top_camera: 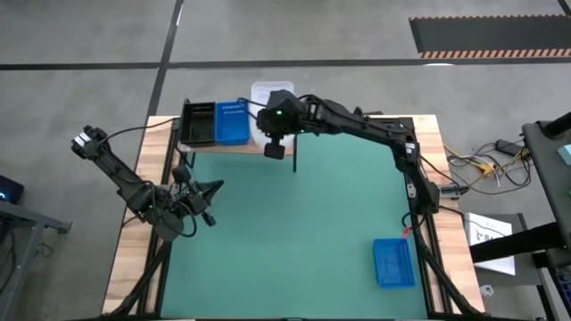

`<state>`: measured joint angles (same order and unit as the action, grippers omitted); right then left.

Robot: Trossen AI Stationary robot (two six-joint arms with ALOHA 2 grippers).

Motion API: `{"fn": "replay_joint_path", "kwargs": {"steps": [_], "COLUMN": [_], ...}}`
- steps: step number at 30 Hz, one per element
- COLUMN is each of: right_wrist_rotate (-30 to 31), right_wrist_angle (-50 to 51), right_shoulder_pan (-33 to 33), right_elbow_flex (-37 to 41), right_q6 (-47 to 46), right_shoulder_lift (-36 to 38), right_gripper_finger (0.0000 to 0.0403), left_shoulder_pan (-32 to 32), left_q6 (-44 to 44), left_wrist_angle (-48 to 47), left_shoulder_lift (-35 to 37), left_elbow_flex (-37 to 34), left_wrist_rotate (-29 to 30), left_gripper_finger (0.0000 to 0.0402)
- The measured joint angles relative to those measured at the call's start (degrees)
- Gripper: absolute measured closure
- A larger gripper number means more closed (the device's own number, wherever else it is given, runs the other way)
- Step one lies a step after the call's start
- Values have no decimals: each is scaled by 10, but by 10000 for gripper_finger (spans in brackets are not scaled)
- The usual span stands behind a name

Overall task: Stack baskets on shelf by color
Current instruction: Stack the transparent bin on top of the transparent bins on the shelf, then stack the blue bin on top of the blue bins on the shelf

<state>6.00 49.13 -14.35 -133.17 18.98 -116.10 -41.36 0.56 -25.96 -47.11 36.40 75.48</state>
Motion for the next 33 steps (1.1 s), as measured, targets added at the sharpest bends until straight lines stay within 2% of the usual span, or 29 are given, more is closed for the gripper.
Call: {"fn": "replay_joint_path", "kwargs": {"steps": [8, 15, 21, 26, 33], "right_wrist_rotate": [-5, -127, -140, -141, -198], "right_wrist_angle": [132, 283, 361, 340, 149], "right_shoulder_pan": [17, 82, 169, 251, 365], "right_elbow_flex": [-6, -4, 44, 125, 309], "right_q6": [-85, -186, -257, -292, -346], "right_shoulder_lift": [71, 97, 95, 97, 123], "right_gripper_finger": [392, 392, 392, 394, 394], "left_shoulder_pan": [0, 0, 0, -1, 0], "left_q6": [-10, -10, -14, -64, -142], "left_wrist_angle": [1, 11, 32, 93, 206], "left_shoulder_lift": [0, -1, -3, -9, -28], "left_elbow_flex": [0, 1, 4, 6, 7], "left_wrist_rotate": [0, -1, -1, -2, -20], "left_gripper_finger": [400, 400, 400, 400, 400]}}
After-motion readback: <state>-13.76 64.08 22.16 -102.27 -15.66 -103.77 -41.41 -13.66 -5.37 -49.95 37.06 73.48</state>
